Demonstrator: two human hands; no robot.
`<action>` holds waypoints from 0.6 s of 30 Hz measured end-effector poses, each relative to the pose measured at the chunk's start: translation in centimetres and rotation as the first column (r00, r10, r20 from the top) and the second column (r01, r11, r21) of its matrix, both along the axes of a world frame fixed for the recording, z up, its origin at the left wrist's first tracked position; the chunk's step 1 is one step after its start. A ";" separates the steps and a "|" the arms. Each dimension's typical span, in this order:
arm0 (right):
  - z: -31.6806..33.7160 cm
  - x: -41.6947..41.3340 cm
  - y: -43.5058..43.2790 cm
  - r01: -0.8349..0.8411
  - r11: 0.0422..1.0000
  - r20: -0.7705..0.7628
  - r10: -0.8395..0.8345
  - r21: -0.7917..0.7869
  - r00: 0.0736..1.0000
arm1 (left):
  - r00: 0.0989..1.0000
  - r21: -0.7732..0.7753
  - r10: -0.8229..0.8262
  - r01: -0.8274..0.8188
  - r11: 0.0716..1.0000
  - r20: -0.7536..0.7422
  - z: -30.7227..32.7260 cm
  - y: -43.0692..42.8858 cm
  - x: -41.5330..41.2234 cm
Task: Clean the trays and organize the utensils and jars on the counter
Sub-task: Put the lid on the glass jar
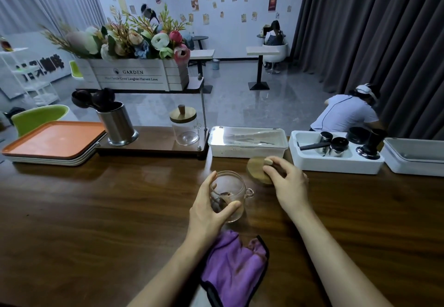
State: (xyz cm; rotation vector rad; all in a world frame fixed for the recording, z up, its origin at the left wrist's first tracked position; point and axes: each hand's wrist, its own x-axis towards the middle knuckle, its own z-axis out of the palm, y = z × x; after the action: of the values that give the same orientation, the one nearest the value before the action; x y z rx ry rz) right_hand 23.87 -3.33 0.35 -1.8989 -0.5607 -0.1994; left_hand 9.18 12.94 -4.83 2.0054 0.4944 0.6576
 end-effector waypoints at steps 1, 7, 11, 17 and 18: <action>1.1 -0.3 0.4 -0.043 0.999 0.003 0.043 0.010 0.999 | 1.000 -0.001 0.001 -0.001 1.000 0.002 0.0 0.0 0.0; 2.8 -3.9 4.0 -0.278 0.955 0.066 0.286 -0.104 0.956 | 1.000 -0.013 -0.021 0.021 1.000 0.020 0.0 0.1 0.1; 1.5 -4.8 4.7 -0.276 0.954 0.080 0.287 -0.119 0.955 | 0.998 -0.052 -0.034 0.037 0.998 0.059 0.2 -0.2 0.0; 1.0 -5.3 4.8 -0.210 0.958 0.037 0.222 -0.197 0.974 | 0.994 -0.130 -0.086 0.093 0.987 0.060 0.2 0.3 0.0; 0.9 -5.4 4.8 -0.200 0.960 0.032 0.210 -0.194 0.977 | 0.992 -0.149 -0.115 0.120 0.981 0.043 0.2 0.8 0.1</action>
State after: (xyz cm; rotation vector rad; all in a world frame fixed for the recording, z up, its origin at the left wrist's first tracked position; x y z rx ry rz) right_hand 18.51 1.50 1.22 -2.0074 -0.8328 -0.0617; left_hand 9.26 13.71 -4.62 1.8614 0.3897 0.5639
